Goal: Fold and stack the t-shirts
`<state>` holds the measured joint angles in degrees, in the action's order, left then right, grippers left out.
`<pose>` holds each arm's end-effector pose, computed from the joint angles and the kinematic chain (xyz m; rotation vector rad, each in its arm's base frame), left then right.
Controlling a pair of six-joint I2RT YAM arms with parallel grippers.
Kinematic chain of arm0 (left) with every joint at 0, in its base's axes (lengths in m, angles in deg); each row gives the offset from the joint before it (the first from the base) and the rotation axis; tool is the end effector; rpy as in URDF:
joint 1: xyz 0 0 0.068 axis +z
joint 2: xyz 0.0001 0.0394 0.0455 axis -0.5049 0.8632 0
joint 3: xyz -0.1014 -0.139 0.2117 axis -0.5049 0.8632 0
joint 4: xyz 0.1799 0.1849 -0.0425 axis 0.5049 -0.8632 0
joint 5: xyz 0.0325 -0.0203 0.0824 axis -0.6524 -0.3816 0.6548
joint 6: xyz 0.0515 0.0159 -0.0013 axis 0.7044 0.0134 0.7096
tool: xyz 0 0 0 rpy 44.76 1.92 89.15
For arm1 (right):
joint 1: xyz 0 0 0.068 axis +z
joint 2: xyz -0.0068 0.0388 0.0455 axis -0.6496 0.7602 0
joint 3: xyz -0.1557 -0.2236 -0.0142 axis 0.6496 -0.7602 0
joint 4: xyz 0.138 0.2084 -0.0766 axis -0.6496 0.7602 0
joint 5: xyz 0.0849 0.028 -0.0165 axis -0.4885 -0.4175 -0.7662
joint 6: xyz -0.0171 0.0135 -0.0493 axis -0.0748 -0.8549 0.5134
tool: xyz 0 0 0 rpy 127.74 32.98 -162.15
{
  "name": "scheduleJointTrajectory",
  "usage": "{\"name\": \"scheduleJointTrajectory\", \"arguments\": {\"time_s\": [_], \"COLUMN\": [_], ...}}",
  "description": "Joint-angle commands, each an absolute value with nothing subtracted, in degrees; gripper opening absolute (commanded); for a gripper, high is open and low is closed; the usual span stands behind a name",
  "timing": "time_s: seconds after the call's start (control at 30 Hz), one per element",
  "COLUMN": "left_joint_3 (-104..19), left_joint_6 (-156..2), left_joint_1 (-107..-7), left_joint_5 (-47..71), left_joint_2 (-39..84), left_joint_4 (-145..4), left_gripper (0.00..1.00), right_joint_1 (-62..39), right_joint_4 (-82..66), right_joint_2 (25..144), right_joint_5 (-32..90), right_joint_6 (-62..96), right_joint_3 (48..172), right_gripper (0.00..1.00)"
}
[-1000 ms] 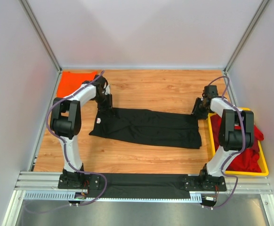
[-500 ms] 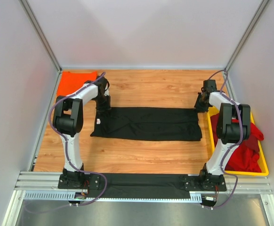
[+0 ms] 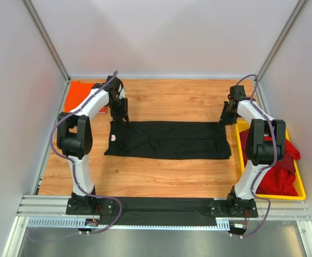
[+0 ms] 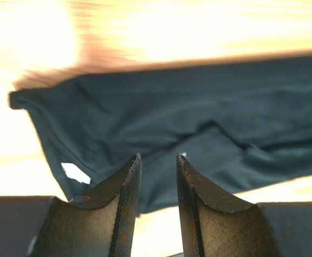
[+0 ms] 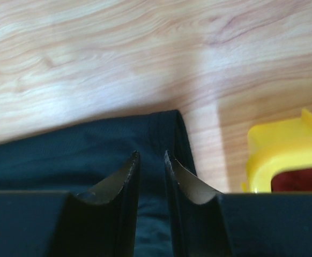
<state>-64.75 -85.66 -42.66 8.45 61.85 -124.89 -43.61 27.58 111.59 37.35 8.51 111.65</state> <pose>0.4036 -0.0957 0.2186 -0.1498 2.8809 -0.4042 0.3856 -0.0211 0.1863 0.4427 2.7142 0.0492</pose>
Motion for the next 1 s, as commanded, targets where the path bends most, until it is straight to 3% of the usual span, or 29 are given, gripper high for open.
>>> {"name": "scheduleJointTrajectory", "arguments": {"time_s": [0.0,0.33,0.57,0.97], "left_joint_3": [-64.7,-51.2,-48.5,-46.9], "left_joint_6": [-84.1,-86.5,-84.2,-80.8], "left_joint_1": [-45.1,-45.6,-44.9,-44.9], "left_joint_5": [4.8,6.0,11.4,15.9], "left_joint_2": [56.5,50.8,50.5,47.7], "left_joint_4": [-126.4,-121.9,-123.1,-123.8], "left_gripper": [0.40,0.40,0.42,0.48], "right_joint_1": [-42.8,-42.3,-42.3,-41.9], "right_joint_4": [32.4,30.1,28.5,30.2], "right_joint_2": [105.7,101.8,104.6,96.1], "right_joint_5": [35.8,34.9,36.9,34.6], "right_joint_6": [8.3,5.5,5.0,5.1], "right_joint_3": [113.4,102.0,101.0,101.6], "right_gripper": [0.27,0.21,0.20,0.24]}}
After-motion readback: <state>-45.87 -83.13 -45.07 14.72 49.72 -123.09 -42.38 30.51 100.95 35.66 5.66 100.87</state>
